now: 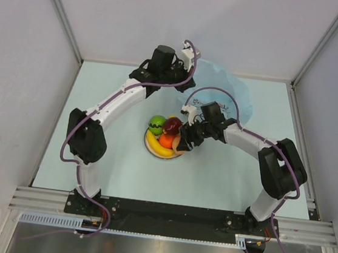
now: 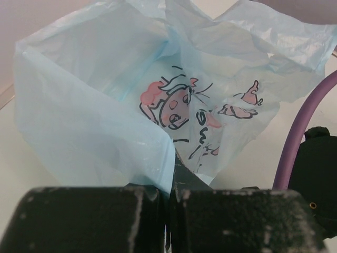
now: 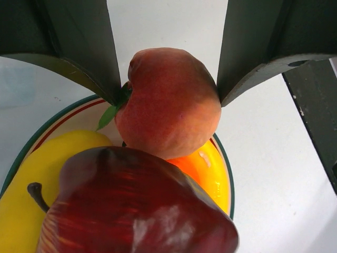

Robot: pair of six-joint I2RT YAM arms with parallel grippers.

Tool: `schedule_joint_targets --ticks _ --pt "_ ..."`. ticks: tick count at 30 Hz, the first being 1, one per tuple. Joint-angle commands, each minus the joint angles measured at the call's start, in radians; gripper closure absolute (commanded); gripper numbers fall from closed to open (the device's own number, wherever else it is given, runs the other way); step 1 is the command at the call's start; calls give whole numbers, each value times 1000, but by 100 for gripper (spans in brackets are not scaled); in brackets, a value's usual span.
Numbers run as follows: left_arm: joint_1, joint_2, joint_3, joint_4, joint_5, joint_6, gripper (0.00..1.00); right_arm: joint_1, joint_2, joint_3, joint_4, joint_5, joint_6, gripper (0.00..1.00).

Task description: Take the fake fruits out of the plastic bag

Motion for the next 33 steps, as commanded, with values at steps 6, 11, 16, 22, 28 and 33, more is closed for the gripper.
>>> schedule_joint_targets --ticks 6,11,16,22,28,33 --pt "-22 -23 3 16 -1 10 100 0 22 -11 88 65 -12 40" --pt "-39 -17 3 14 -7 18 100 3 36 -19 98 65 11 12" --pt "-45 -17 6 18 -8 20 100 3 20 -19 86 57 11 0" --pt "-43 -4 24 22 -4 14 100 -9 -79 -19 2 77 -38 0" --pt "-43 19 84 39 8 -8 100 -41 -216 -19 -154 59 -102 0" --pt "-43 37 168 53 24 -8 100 -165 -263 -17 -195 150 -64 1"
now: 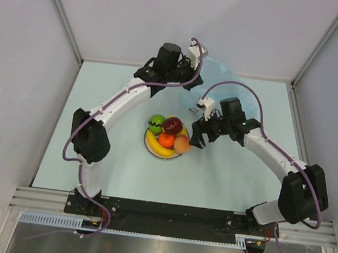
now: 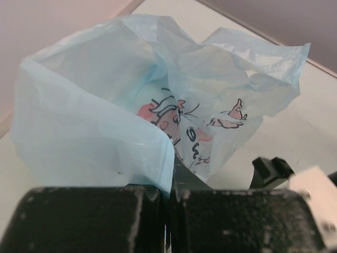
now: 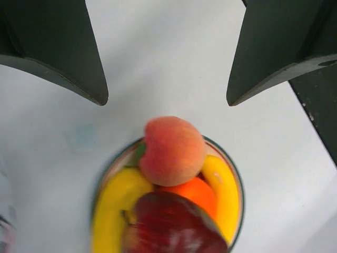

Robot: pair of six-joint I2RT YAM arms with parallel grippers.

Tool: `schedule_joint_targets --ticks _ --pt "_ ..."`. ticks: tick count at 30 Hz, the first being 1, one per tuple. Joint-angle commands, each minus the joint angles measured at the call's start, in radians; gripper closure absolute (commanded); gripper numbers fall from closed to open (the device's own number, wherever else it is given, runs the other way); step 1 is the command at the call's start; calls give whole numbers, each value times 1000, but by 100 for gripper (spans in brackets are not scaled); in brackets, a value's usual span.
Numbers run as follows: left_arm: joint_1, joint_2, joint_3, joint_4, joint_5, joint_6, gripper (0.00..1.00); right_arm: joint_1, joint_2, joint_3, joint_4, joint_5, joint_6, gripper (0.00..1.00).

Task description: Take the fake fruits out of the plastic bag

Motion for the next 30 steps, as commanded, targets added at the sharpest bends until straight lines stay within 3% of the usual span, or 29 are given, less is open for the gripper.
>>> schedule_joint_targets --ticks 1,4,5,6,7,9,11,16,21,26,30 --pt "-3 7 108 49 17 -3 100 -113 -3 8 -40 132 30 0" --pt "-3 16 145 52 14 8 99 -213 72 29 38 225 59 3" --pt "-1 15 152 51 16 8 92 -240 98 60 88 236 78 3" --pt "-1 10 155 52 13 10 56 -279 142 84 110 250 89 5" --pt "-1 4 154 55 7 2 39 -297 167 110 128 285 99 5" --pt "-2 -20 142 59 -6 -4 12 -325 189 167 188 311 127 5" --pt "1 -42 125 54 -27 -6 3 -348 177 187 216 325 113 5" --pt "10 -178 10 36 -64 13 0 -392 103 203 130 369 41 5" --pt "63 -349 -166 20 -84 7 0 -592 54 201 -60 342 3 5" --pt "186 -519 -266 20 -12 -50 0 -763 -6 201 -163 303 -28 2" --pt "287 -584 -340 -1 -15 -53 0 -795 -78 230 -214 229 -11 0"
